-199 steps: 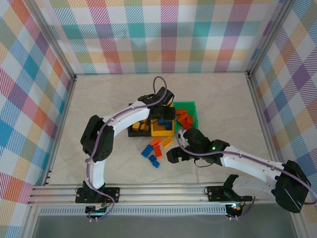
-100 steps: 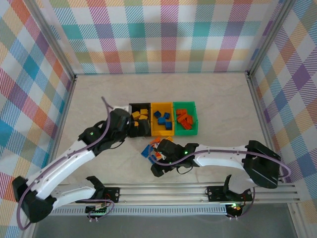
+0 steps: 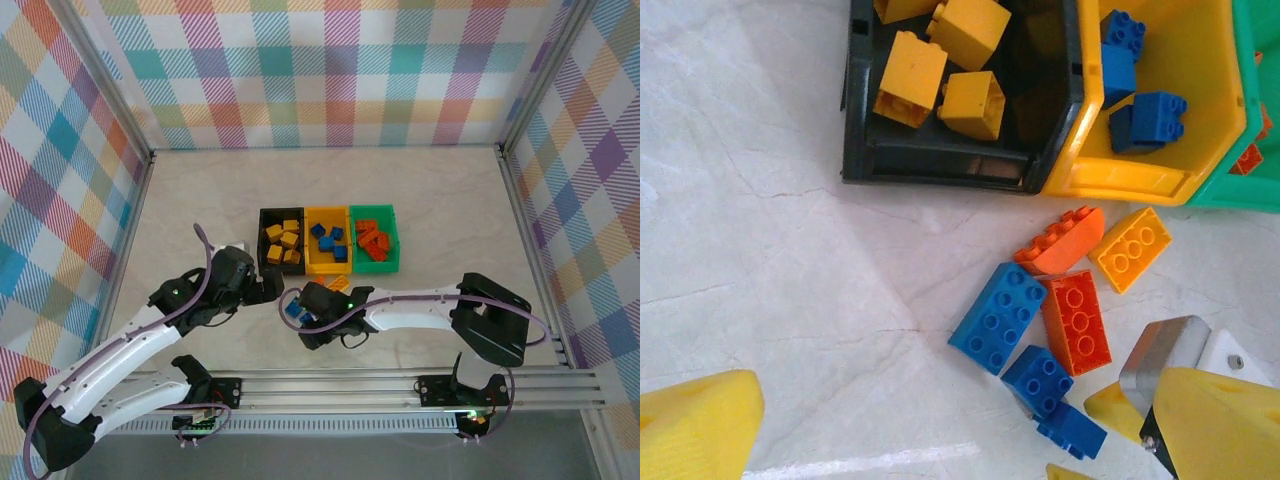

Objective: Sort the legos into containers by color

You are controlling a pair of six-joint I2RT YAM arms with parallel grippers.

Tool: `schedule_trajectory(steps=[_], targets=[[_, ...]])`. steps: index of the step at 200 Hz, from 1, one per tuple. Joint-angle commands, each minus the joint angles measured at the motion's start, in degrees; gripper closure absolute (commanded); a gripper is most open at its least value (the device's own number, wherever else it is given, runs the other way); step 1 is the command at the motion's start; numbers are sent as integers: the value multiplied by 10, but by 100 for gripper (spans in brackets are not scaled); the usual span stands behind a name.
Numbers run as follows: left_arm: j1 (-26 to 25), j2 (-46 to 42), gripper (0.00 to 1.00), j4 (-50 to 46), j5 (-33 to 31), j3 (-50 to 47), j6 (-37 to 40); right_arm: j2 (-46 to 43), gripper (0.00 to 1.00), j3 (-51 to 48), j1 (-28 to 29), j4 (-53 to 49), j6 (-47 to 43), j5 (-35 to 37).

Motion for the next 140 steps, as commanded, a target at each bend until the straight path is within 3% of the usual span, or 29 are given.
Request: schedule_trajectory(steps=[1,51,102,140], targets=[[-3,-19,0,-11,-2,-6,-6,13,53,10,4,-4,-5,8],[-3,-40,0,-11,-13,-8,-1,-5,71,-5,3,8,-3,-6],[-3,-53,0,10,-13,-36,8,-119,74,0,-2,-41,-19,55],[-4,-36,0,33,4,-53,12,-140,74,84,-90,-92,-36,90]])
